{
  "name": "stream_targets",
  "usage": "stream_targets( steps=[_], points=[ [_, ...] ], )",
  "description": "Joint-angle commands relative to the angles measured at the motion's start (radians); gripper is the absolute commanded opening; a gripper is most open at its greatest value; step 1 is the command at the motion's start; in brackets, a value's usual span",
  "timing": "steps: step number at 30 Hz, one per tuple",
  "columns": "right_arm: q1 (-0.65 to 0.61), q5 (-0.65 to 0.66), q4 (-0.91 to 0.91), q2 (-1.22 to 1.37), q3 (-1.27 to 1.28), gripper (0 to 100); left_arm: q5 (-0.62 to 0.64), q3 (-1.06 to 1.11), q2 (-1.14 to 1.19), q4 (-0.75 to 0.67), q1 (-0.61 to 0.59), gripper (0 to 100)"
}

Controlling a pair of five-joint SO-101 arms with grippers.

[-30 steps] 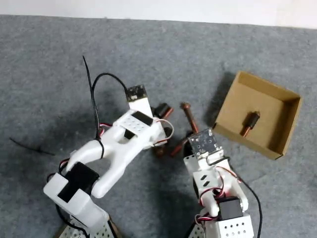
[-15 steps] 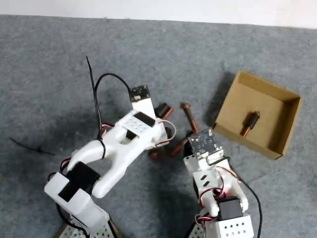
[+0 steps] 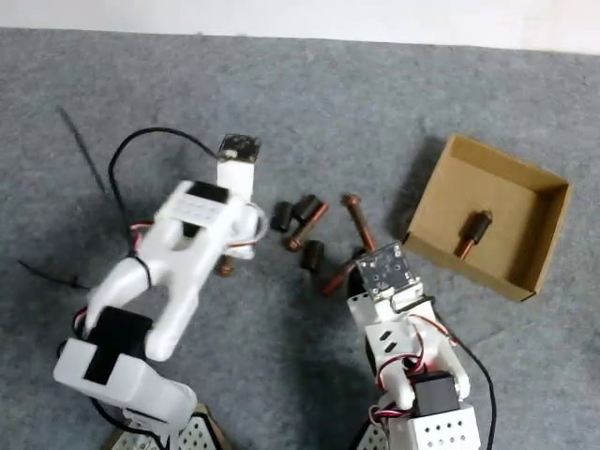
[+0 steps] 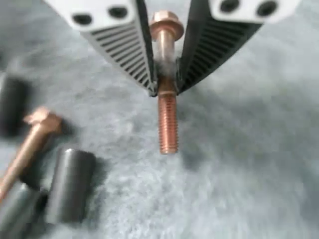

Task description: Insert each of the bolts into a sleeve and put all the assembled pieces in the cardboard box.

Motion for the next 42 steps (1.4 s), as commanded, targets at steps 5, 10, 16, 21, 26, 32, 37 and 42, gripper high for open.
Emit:
stream_targets(
  steps=[5,10,16,21,26,32,37,42],
  points=[
    [0.008,0.011,-0.031,-0.015,0.002,0.5,-0.773,-0.039,-0.050,-0.006,-0.097,1],
    [0.008,0.011,-0.031,-0.015,0.002,0.5,-1.359,-0.039,-0.050,0.129,-0.170,1],
    [0.010,0.011,-0.081,-0.015,0.042,0.5,-1.536,-0.070,-0.048,0.187,-0.180,1],
    [0.010,0.011,-0.084,-0.015,0.048,0.5,-1.517,-0.093,-0.048,0.172,-0.183,3],
    [0.010,0.011,-0.084,-0.015,0.048,0.5,-1.201,-0.128,-0.058,0.167,-0.193,24],
    [0.010,0.011,-0.082,-0.015,0.048,0.5,-0.539,-0.249,-0.059,0.175,-0.208,32],
    [0.010,0.011,-0.082,-0.015,0.048,0.5,0.232,-0.203,-0.051,0.264,-0.203,32],
    [0.010,0.011,-0.082,-0.015,0.048,0.5,0.747,-0.147,-0.051,0.351,-0.196,32]
  ],
)
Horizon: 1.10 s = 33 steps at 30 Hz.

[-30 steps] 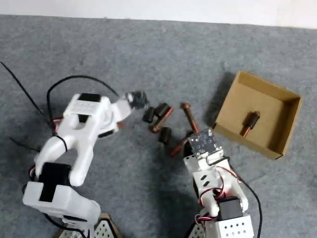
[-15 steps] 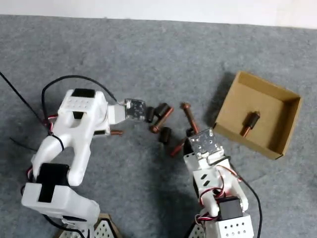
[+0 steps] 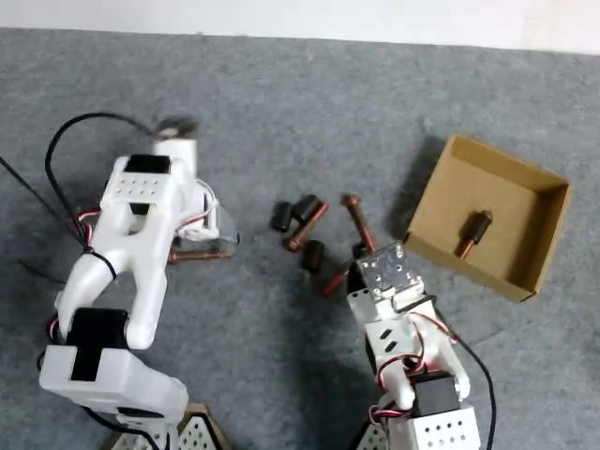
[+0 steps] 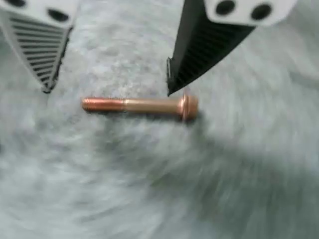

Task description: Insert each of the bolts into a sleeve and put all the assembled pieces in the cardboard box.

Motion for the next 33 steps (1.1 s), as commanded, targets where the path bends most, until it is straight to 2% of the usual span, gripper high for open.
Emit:
stream_targets(
  steps=[1,8,17,22,33],
  points=[
    [0.010,0.011,-0.033,-0.015,0.044,0.5,0.400,0.016,-0.048,0.072,0.004,32],
    [0.010,0.011,-0.033,-0.015,0.044,0.5,0.574,0.104,-0.047,0.080,0.001,32],
    [0.010,0.011,-0.033,-0.015,0.044,0.5,0.784,0.188,-0.047,-0.199,-0.019,32],
    [0.010,0.011,-0.033,-0.015,0.044,0.5,0.818,0.194,-0.047,-0.301,-0.054,32],
    [0.010,0.011,-0.031,-0.015,0.044,0.5,0.822,0.246,-0.047,-0.305,-0.059,32]
  ],
)
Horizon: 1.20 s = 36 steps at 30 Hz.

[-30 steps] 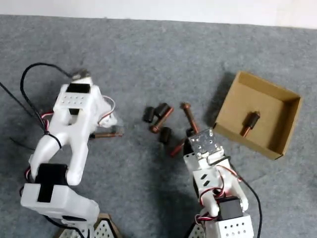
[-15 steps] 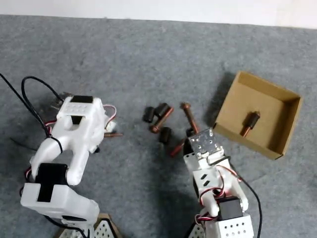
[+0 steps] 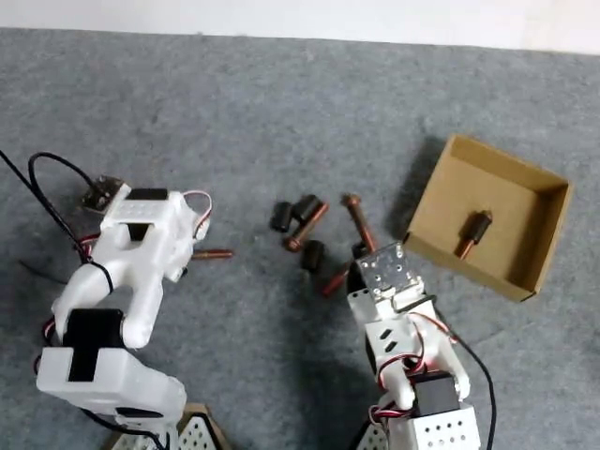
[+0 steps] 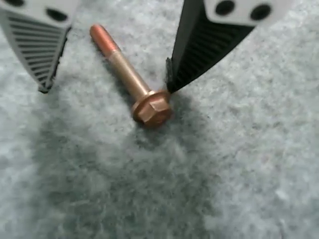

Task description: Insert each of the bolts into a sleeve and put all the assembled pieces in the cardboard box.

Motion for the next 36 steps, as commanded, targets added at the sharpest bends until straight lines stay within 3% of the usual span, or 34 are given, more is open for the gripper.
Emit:
stream_targets(
  steps=[1,8,12,18,21,30,36],
  points=[
    [0.010,0.011,-0.031,-0.015,0.044,0.5,0.009,-0.001,-0.047,-0.012,-0.018,32],
    [0.010,0.011,-0.031,-0.015,0.044,0.5,0.009,-0.005,-0.024,-0.014,-0.015,32],
    [0.010,0.011,-0.031,-0.015,0.044,0.5,0.009,-0.007,0.091,-0.106,-0.013,29],
    [0.010,0.011,-0.031,-0.015,0.044,0.5,0.009,-0.062,0.137,-0.083,-0.025,0],
    [0.010,0.011,-0.031,-0.015,0.044,0.5,0.009,-0.067,0.136,-0.081,-0.042,3],
    [0.010,0.011,-0.031,-0.015,0.044,0.5,0.005,-0.065,0.108,-0.077,-0.016,1],
    [-0.004,0.011,-0.031,-0.015,0.044,0.5,0.003,-0.053,-0.133,0.031,0.090,0]
  ],
)
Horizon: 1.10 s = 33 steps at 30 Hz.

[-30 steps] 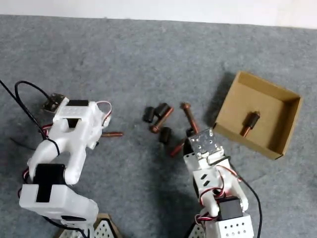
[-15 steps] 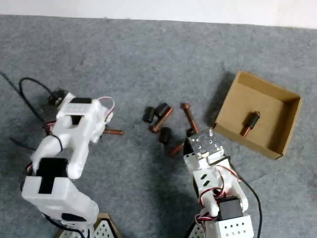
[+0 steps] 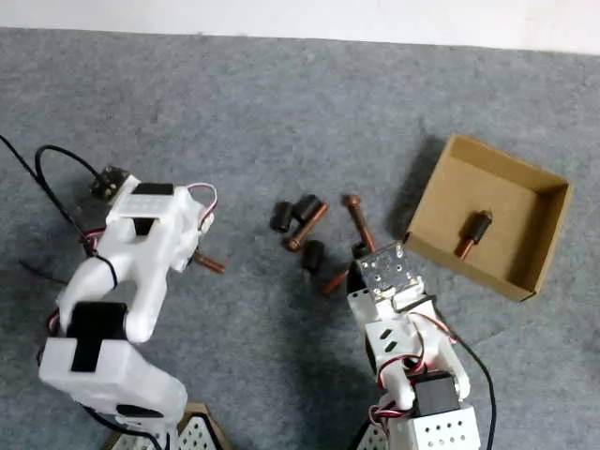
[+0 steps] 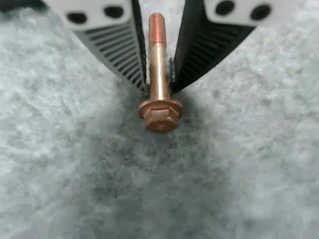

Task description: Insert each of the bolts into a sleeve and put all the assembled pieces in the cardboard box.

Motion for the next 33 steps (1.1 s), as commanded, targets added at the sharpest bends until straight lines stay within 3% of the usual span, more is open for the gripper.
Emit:
stream_targets(
  steps=[1,5,8,13,19,22,26,33],
  points=[
    [-0.016,0.011,-0.031,-0.015,0.044,0.5,0.000,0.013,-0.205,0.049,0.085,0],
    [-0.074,0.011,-0.033,-0.015,0.044,0.5,-0.002,0.116,-0.438,0.015,0.186,0],
    [-0.093,0.011,-0.044,-0.015,0.038,0.5,-0.083,0.225,-0.605,-0.063,0.236,0],
    [-0.122,0.009,-0.124,-0.015,0.045,0.5,-0.226,0.493,-0.851,-0.258,0.251,0],
    [-0.220,0.011,-0.127,-0.015,0.047,0.5,-0.233,0.766,-1.135,-0.532,0.240,1],
    [-0.245,0.023,-0.128,-0.015,0.048,0.5,-0.233,0.828,-1.274,-0.539,0.246,1],
    [-0.329,0.140,-0.147,-0.013,0.119,0.5,-0.233,0.885,-1.426,-0.539,0.246,1],
    [-0.364,0.150,-0.145,-0.013,0.145,0.5,-0.232,0.984,-1.632,-0.539,0.312,1]
  ],
)
